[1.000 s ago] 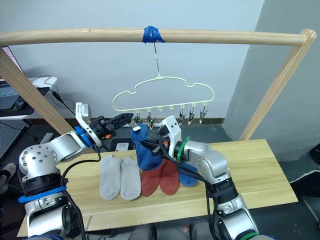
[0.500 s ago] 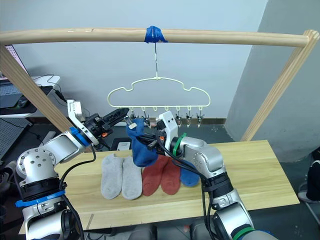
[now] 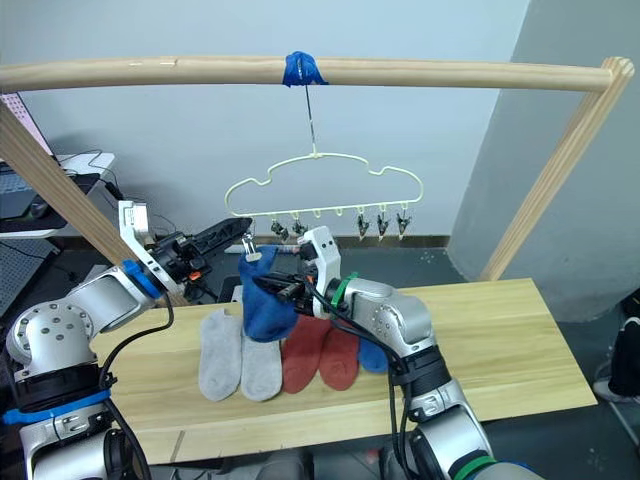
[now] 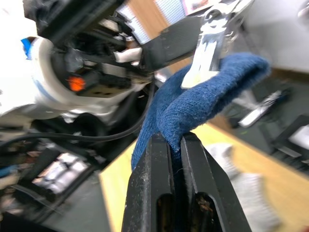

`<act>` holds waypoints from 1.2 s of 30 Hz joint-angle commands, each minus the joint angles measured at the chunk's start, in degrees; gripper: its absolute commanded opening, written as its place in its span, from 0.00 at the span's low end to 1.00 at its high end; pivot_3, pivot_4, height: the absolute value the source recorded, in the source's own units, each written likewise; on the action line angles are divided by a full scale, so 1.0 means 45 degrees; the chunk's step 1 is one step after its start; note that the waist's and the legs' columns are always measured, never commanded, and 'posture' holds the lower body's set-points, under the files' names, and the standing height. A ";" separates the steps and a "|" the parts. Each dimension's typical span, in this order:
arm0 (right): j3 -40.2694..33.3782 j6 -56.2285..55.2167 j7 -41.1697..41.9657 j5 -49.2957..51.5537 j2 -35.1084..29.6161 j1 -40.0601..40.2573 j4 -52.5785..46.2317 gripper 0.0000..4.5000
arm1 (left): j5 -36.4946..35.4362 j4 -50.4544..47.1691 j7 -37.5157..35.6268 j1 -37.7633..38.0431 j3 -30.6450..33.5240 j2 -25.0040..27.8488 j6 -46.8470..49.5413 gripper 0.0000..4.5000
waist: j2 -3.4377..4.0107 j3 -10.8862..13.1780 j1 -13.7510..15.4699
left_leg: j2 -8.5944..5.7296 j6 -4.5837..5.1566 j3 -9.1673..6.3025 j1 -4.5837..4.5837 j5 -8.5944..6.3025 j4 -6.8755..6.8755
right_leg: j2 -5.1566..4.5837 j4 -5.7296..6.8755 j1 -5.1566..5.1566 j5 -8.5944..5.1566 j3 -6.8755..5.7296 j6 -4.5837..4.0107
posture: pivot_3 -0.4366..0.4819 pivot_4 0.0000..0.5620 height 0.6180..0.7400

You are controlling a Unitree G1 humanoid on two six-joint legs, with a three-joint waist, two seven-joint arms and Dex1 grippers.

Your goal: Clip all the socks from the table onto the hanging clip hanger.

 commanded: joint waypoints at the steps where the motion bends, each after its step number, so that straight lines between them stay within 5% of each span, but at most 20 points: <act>1: -0.0680 0.0978 -0.0187 0.1029 0.0598 -0.0339 0.0091 0.19 | 0.0478 -0.0721 -0.0621 0.0230 -0.0465 0.0393 -0.0592 1.00 | 0.0000 0.0010 0.0014 | 0.0000 -0.0001 0.0000 0.0000 0.0000 -0.0001 | 0.0000 0.0000 0.0000 -0.0001 0.0000 -0.0002 | 0.53 0.22 1.00; 7: -0.0995 0.1412 -0.0561 0.1351 0.0468 -0.0360 0.0135 0.66 | 0.0575 -0.0834 -0.0882 0.0460 -0.0648 0.0452 -0.0761 1.00 | 0.0003 0.0046 0.0006 | -0.0001 -0.0001 -0.0005 -0.0002 -0.0001 -0.0003 | -0.0002 -0.0001 -0.0001 -0.0005 -0.0006 -0.0007 | 0.53 0.22 1.00; 11: -0.0046 0.0873 -0.0104 0.0328 -0.1228 0.0696 -0.0547 0.99 | 0.1569 -0.1358 -0.1340 0.1206 -0.1441 0.0761 -0.1378 1.00 | 0.0006 0.0048 -0.0016 | 0.0000 -0.0001 0.0002 0.0003 -0.0002 -0.0027 | 0.0001 -0.0015 -0.0003 -0.0010 0.0001 -0.0010 | 0.52 0.23 1.00; 22: -0.0340 -0.0728 -0.0044 -0.0091 -0.3512 0.2164 -0.3410 1.00 | 0.4064 -0.2087 -0.1347 0.1759 -0.2844 0.0571 -0.3910 1.00 | 0.0004 0.0117 -0.0005 | 0.0004 -0.0008 0.0007 -0.0035 -0.0005 -0.0090 | -0.0007 -0.0108 -0.0022 -0.0009 -0.0002 -0.0012 | 0.50 0.23 1.00; 36: -0.1324 -0.0416 -0.1290 0.0212 -0.4331 0.3044 -0.6209 1.00 | 0.7944 -0.0669 -0.0703 0.0686 -0.4583 -0.1955 -0.9372 1.00 | 0.0008 0.0140 -0.0010 | -0.0010 -0.0007 0.0021 -0.0064 -0.0006 -0.0102 | -0.0029 -0.0186 -0.0012 -0.0005 -0.0001 -0.0011 | 0.44 0.23 1.00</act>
